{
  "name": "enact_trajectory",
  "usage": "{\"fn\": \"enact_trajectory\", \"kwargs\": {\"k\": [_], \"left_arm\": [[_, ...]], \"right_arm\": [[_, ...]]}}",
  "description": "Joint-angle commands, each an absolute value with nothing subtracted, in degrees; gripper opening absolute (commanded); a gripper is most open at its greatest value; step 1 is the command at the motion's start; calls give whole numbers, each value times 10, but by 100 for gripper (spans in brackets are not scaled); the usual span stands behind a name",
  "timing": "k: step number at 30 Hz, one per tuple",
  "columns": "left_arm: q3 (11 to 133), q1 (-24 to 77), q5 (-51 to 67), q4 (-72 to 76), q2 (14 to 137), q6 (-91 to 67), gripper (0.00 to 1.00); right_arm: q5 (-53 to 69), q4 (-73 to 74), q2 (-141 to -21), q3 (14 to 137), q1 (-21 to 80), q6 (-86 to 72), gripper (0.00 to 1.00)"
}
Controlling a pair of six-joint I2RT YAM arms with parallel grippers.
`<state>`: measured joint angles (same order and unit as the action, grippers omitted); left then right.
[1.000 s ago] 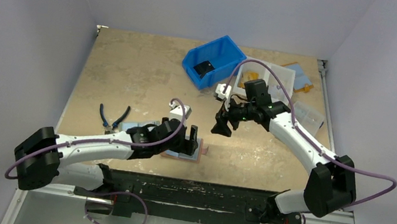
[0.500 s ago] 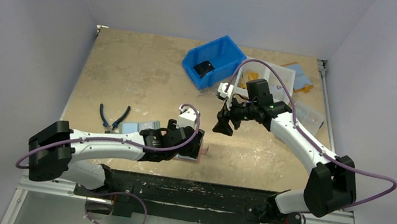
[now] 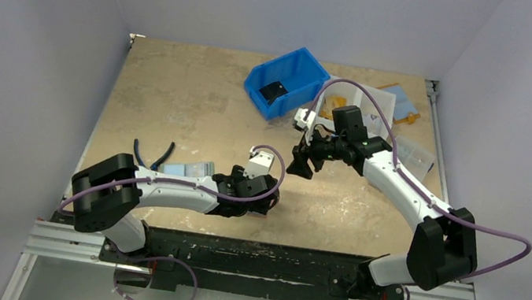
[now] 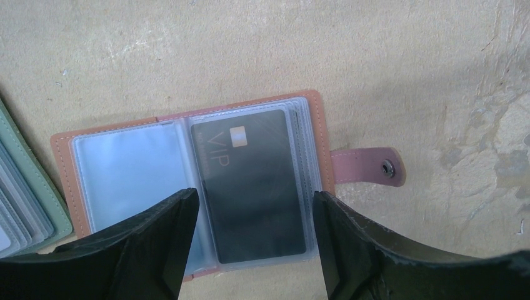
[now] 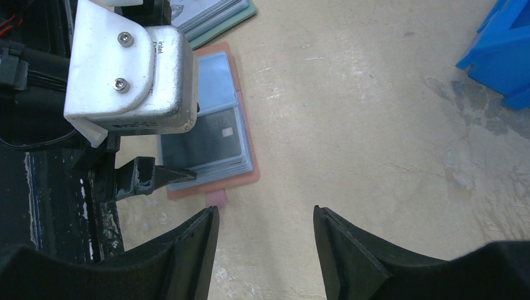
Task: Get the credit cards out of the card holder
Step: Remove the credit card from the card holder.
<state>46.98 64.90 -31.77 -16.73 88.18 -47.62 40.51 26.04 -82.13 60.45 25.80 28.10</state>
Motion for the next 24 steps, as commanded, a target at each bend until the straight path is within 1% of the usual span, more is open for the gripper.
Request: {"fn": "enact_trajectory", "kwargs": {"k": [1, 5, 10, 14, 20, 24], "left_arm": [[470, 650, -333, -149, 877, -488, 70], [462, 649, -331, -144, 880, -488, 69], [444, 644, -323, -131, 878, -489, 63], [430, 634, -312, -119, 875, -490, 61], [401, 619, -281, -91, 847, -488, 51], [363, 599, -240, -55, 804, -487, 48]], "right_arm": [[402, 245, -818, 602, 252, 274, 64], [402, 246, -820, 601, 251, 273, 64], [397, 247, -824, 599, 250, 271, 64], [398, 247, -825, 599, 249, 270, 63], [405, 247, -830, 597, 249, 269, 63], [424, 249, -835, 594, 249, 267, 63]]}}
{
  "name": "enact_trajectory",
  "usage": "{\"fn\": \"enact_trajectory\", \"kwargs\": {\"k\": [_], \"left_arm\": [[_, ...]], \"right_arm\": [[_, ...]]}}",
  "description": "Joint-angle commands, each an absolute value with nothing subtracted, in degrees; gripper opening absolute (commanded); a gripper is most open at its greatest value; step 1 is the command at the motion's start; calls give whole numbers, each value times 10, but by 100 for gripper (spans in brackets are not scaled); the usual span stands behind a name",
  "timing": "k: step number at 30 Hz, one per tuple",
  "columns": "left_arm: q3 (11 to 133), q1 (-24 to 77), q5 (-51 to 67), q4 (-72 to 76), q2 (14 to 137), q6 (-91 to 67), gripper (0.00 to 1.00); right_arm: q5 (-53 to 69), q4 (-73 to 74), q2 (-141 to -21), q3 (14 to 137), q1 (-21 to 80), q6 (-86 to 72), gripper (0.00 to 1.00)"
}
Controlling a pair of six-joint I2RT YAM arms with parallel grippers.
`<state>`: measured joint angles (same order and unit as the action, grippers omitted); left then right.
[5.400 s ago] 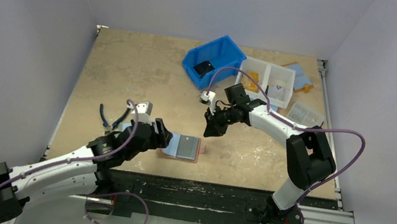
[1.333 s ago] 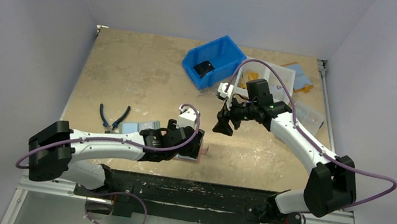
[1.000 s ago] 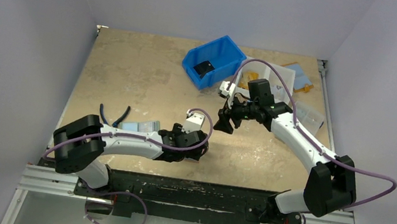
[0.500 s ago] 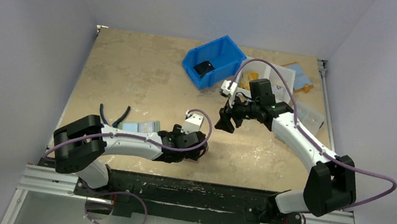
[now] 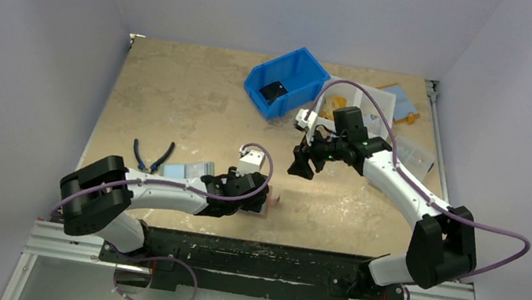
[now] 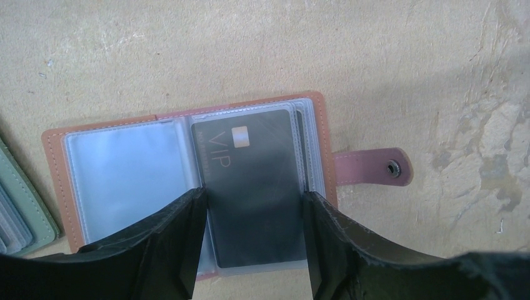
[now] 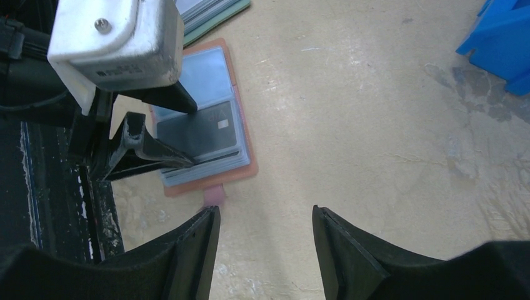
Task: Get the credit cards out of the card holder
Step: Remove the credit card from the card holder.
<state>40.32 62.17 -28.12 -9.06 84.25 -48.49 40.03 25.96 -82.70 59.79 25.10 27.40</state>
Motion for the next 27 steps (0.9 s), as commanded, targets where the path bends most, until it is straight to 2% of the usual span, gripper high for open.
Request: {"fn": "enact_trajectory", "kwargs": {"k": [1, 8, 14, 24, 27], "left_arm": [[353, 593, -227, -42, 791, -488, 48], [276, 554, -140, 59, 722, -495, 47], [239, 535, -106, 99, 694, -502, 46], [223, 529, -94, 108, 667, -503, 45], [218, 527, -94, 107, 668, -504, 45]], "right_arm": [[432, 249, -837, 593, 249, 265, 63], [498, 228, -860, 577, 251, 235, 60], [544, 185, -884, 563, 264, 182, 47], [553, 110, -940, 558, 313, 81, 40], [565, 67, -959, 555, 326, 27, 31]]}}
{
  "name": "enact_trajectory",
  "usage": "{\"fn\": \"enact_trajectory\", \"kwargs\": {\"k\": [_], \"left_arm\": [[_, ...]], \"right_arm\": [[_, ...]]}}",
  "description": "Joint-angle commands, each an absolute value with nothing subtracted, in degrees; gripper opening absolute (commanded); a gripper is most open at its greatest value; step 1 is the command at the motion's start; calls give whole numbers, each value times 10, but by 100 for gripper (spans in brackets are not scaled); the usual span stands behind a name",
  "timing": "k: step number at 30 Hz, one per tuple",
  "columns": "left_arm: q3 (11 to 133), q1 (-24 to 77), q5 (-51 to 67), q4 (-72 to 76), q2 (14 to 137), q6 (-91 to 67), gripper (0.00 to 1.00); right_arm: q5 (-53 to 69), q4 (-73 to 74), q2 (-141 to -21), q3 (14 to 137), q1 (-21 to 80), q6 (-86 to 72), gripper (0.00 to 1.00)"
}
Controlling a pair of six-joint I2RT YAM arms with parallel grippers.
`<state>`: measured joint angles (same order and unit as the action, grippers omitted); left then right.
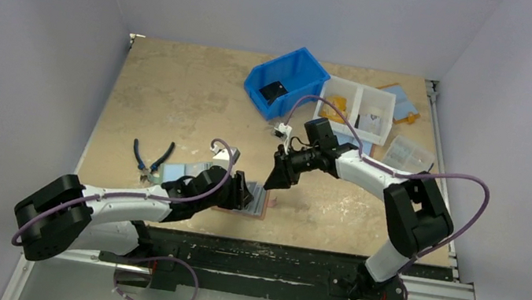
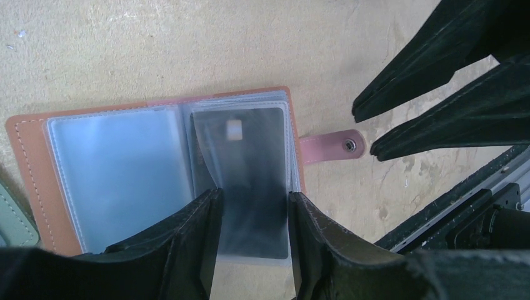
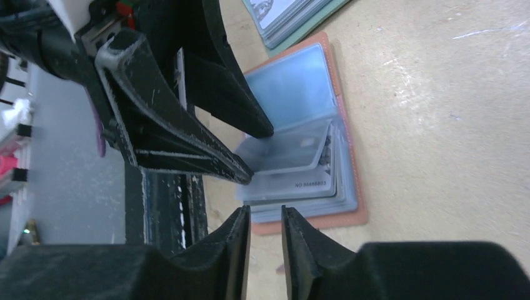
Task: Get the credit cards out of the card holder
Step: Remove the credit card from the card holder.
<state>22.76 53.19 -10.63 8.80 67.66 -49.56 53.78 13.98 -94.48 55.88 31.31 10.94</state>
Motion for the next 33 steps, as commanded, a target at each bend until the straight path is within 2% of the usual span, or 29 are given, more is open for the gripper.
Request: {"fn": "enact_trajectory", "kwargs": {"k": [1, 6, 10, 25, 33], "left_arm": [[215, 526, -95, 107, 669, -504, 45], [208, 523, -104, 97, 657, -510, 43], [210, 523, -122, 71, 637, -512, 38], [223, 523, -189, -42, 601, -503, 36], [227, 523, -201, -57, 603, -500, 29]], "right_arm": [[564, 60, -963, 556, 329, 16, 29], [549, 46, -978, 557, 331, -16, 24], [548, 40, -981, 555, 332, -22, 24], [551, 42, -983, 555, 332, -18, 24], [552, 45, -984, 555, 332, -14, 24]]}}
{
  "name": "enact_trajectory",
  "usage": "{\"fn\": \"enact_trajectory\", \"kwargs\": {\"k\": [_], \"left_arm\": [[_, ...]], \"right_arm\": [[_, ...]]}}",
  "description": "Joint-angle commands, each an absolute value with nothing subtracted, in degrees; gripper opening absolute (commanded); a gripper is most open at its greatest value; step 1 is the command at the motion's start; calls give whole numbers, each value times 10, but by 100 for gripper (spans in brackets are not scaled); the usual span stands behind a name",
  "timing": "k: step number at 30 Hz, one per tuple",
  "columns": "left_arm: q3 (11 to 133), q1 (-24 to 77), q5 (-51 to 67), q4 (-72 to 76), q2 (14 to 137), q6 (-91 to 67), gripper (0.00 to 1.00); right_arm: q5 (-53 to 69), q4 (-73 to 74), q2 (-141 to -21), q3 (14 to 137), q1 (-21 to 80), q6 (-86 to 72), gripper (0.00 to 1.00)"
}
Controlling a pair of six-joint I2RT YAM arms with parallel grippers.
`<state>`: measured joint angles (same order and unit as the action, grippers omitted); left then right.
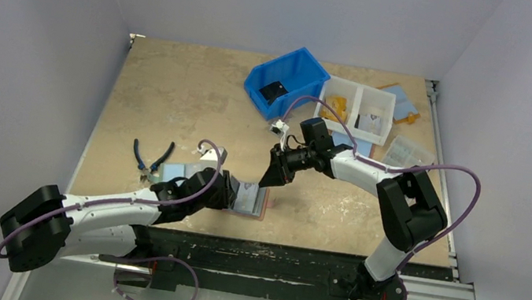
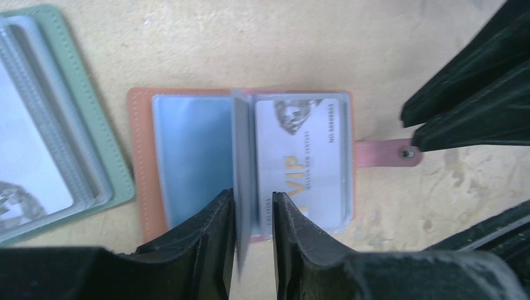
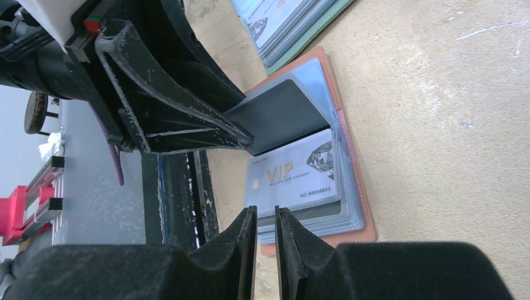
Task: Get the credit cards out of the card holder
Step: Remove the credit card from the card holder.
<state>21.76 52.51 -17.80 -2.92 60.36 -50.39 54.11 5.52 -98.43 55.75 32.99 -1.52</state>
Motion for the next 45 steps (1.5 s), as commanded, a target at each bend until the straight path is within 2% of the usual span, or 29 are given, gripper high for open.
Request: {"fn": "enact_trajectory", "kwargs": {"k": [1, 8, 10, 11, 17, 28, 39, 45], "left_arm": [[228, 522, -203, -61, 603, -500, 28], [232, 522, -202, -59, 608, -494, 18], [233, 522, -198, -52, 607, -494, 9], [232, 522, -194, -49, 605, -494, 0], [197, 522, -159, 46, 551, -505, 0], [141, 522, -115, 227, 507, -504, 0], [67, 522, -98, 390, 562, -583, 0], [19, 522, -85, 525, 669, -669, 0]], "right_arm": [[553, 45, -984, 556, 333, -14, 24], [545, 62, -983, 560, 334, -3, 25], [544, 67, -982, 562, 334, 6, 25], [549, 71, -981, 564, 334, 17, 25], [640, 130, -970, 583, 335, 94, 28], [653, 90, -959, 575, 333, 50, 28], [651, 4, -967, 537, 291, -57, 34], [647, -23, -992, 525, 291, -78, 35]]}}
